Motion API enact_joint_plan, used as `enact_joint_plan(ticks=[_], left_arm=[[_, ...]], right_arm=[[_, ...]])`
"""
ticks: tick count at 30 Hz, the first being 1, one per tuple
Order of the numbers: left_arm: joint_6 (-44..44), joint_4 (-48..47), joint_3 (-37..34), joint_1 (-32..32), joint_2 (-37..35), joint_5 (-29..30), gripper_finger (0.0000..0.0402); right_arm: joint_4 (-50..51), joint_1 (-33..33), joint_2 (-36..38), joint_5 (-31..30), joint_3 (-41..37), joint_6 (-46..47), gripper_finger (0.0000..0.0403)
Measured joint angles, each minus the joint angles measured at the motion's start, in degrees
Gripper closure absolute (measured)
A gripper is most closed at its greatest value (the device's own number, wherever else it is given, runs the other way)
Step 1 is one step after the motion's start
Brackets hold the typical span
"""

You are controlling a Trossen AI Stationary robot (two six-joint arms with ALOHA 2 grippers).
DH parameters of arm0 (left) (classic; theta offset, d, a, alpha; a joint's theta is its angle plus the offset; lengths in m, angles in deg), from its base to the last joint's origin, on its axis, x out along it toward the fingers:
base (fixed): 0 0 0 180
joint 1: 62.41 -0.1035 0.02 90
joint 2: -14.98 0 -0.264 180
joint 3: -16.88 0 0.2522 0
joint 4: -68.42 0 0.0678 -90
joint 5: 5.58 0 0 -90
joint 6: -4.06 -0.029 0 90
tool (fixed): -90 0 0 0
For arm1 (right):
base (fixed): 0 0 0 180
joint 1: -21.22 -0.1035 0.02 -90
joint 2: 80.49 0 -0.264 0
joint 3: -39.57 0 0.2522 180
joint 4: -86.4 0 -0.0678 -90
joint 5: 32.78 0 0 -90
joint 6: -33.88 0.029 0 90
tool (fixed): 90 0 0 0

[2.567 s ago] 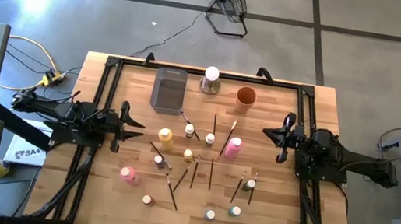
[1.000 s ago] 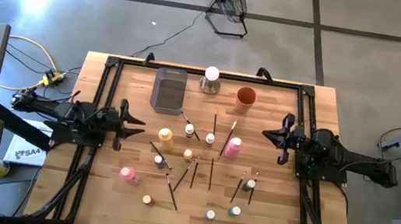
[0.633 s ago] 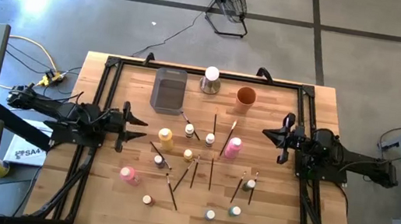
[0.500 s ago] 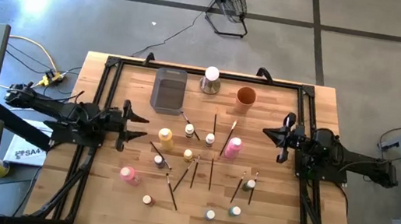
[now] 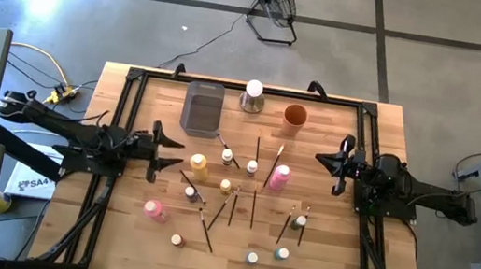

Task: Pick & Place Paint Supplies
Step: Put the large yellow paint bottle into the gray bin

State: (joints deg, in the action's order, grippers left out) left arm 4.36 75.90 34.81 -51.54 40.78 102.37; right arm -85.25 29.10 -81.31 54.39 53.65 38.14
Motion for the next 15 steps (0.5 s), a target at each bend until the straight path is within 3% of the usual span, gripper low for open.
enact_joint_plan(ticks=[15], left_arm=[[2.75,-3.5,11.93,-0.02,19.68,0.44,0.0203]], right_arm=[[0.04,0.0,0.0,0.02,0.0,0.01,0.0399]])
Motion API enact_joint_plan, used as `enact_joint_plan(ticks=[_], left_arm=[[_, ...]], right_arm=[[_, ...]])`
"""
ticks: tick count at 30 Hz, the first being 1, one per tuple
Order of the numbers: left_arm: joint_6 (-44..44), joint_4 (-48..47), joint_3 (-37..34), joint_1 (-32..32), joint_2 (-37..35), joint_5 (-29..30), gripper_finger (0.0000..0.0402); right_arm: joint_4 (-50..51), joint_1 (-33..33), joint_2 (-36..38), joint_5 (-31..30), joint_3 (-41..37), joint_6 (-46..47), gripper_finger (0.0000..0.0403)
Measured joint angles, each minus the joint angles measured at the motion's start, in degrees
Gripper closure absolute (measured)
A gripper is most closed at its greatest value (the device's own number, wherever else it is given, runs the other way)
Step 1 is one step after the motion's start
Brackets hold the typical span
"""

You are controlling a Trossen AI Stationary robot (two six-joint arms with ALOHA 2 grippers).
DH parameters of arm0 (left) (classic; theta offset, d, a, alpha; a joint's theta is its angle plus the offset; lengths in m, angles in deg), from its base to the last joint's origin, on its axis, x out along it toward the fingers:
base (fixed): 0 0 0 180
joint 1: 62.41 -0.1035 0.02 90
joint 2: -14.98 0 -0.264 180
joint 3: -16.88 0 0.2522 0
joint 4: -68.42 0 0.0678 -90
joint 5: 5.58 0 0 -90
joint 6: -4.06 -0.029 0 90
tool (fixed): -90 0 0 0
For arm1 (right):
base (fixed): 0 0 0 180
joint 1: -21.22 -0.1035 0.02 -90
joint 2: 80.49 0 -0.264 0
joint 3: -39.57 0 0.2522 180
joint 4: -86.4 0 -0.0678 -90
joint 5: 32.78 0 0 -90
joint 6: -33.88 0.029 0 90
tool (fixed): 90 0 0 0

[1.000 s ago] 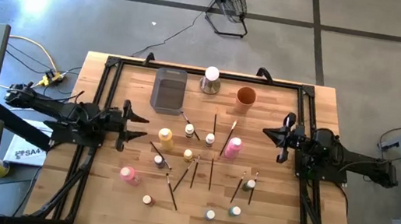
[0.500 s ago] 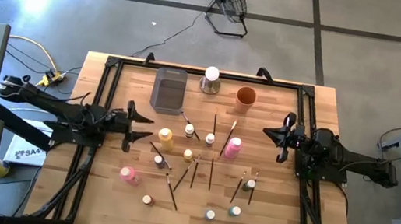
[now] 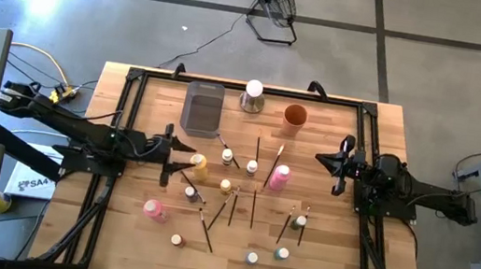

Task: Pick & Place Paint Supplies
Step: Put the large yellow paint bottle into the gray bin

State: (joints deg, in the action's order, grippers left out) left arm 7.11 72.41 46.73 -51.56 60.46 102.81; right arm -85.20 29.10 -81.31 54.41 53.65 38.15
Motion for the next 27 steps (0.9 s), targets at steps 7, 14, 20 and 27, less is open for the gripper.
enact_joint_plan(ticks=[7,14,20,27], left_arm=[[2.52,0.3,2.15,0.0,5.31,-0.12,0.0203],[6.25,0.98,2.32,-0.02,7.4,-0.02,0.0203],[6.49,3.38,2.32,-0.02,9.61,0.49,0.0203],[6.4,6.13,2.33,-0.02,12.3,0.86,0.0203]], right_arm=[[0.79,-0.01,0.0,0.0,0.02,0.0,0.0399],[1.05,-0.01,0.01,0.01,0.02,0.0,0.0399],[1.05,-0.01,0.0,0.01,0.02,0.0,0.0399],[0.98,0.0,0.02,0.02,0.02,0.0,0.0399]])
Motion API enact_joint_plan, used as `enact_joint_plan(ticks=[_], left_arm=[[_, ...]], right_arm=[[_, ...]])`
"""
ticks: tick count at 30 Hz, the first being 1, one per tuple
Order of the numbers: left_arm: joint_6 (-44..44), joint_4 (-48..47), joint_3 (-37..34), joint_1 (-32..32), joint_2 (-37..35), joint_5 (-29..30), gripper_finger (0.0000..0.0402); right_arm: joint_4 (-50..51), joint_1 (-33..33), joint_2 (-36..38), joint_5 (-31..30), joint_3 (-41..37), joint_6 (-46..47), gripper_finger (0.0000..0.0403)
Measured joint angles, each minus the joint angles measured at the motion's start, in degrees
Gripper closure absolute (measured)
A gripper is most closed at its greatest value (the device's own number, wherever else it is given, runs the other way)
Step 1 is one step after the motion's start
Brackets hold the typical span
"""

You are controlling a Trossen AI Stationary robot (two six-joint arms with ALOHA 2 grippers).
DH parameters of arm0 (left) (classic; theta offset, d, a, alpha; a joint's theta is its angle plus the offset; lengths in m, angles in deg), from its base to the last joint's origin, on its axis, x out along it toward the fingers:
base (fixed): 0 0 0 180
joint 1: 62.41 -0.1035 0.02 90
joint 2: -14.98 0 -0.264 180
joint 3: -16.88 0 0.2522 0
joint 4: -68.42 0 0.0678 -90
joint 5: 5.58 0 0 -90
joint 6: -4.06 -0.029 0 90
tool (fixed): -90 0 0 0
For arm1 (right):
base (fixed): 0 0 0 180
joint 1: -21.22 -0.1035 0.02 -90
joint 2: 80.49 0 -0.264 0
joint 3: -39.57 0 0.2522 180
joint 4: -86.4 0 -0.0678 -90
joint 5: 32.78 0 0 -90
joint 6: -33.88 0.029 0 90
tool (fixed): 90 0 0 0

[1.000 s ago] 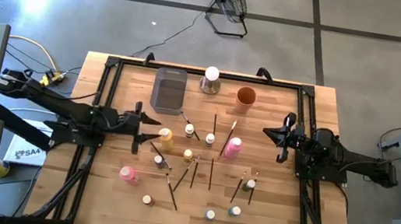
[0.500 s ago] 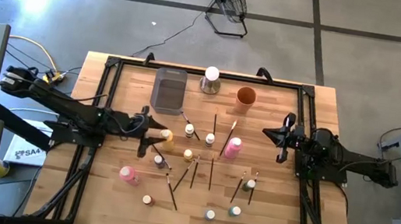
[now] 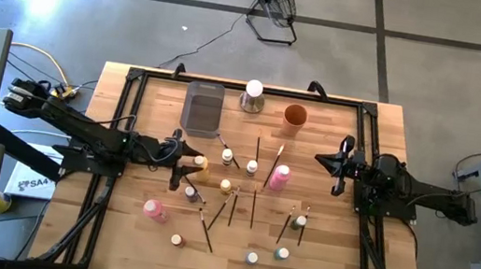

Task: Pick & Place Paint Supplies
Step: Put the large yellow paint bottle into the gray bin

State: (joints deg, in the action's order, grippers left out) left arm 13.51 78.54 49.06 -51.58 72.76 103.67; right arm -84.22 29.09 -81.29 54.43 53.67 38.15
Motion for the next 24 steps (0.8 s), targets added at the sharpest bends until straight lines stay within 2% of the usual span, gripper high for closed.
enact_joint_plan(ticks=[24], left_arm=[[1.3,0.44,-0.01,0.0,0.13,0.93,0.0213]], right_arm=[[-0.08,0.0,-0.02,-0.02,-0.01,0.0,0.0399]])
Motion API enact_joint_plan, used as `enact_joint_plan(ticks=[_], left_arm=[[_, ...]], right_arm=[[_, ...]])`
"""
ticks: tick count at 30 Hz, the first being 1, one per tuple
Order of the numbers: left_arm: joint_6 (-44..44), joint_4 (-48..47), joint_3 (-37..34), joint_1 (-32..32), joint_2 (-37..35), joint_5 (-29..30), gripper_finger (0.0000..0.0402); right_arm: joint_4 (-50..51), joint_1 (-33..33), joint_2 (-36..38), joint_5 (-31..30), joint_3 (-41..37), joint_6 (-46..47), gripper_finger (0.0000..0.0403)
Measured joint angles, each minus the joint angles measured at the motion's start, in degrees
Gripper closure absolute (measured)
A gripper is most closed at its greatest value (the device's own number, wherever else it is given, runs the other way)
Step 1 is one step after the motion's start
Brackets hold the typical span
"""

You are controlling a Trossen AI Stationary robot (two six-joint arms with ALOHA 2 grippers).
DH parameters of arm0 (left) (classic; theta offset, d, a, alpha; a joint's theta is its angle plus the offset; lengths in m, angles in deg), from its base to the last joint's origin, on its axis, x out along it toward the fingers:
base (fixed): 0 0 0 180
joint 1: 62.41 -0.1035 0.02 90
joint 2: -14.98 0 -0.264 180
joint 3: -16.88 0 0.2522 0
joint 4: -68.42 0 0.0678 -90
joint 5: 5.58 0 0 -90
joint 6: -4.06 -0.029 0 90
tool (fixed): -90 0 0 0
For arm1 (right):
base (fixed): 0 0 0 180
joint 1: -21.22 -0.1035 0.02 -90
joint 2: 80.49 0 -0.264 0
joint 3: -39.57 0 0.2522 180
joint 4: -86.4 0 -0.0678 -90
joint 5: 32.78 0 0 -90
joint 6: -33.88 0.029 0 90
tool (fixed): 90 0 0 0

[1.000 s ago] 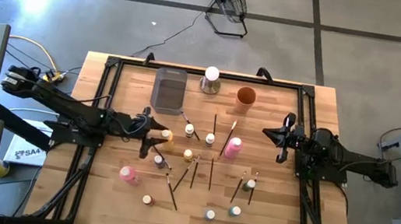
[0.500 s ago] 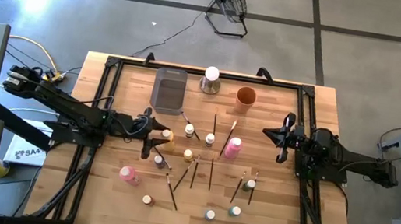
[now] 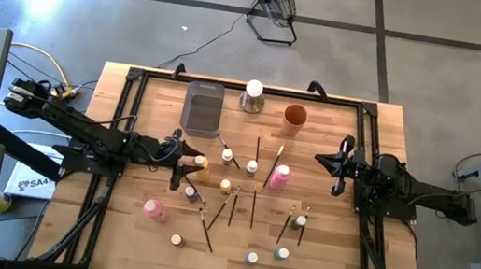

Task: Pick & Place Paint Supplies
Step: Put the large yellow paint bottle into the gray bin

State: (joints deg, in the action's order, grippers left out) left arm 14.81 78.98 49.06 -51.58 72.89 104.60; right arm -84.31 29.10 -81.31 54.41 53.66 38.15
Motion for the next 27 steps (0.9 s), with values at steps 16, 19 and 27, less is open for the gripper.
enact_joint_plan(ticks=[16,19,27], left_arm=[[0.07,-0.09,0.0,0.04,0.0,-1.29,0.0252],[0.07,-0.23,0.0,0.07,-0.02,-1.29,0.0244],[0.07,-0.35,0.0,0.07,-0.02,-1.17,0.0241]], right_arm=[[0.0,-0.02,0.02,0.0,0.0,-0.02,0.0399],[0.0,-0.01,0.0,0.0,-0.01,0.0,0.0399],[0.0,-0.01,0.0,0.0,0.0,-0.01,0.0399]])
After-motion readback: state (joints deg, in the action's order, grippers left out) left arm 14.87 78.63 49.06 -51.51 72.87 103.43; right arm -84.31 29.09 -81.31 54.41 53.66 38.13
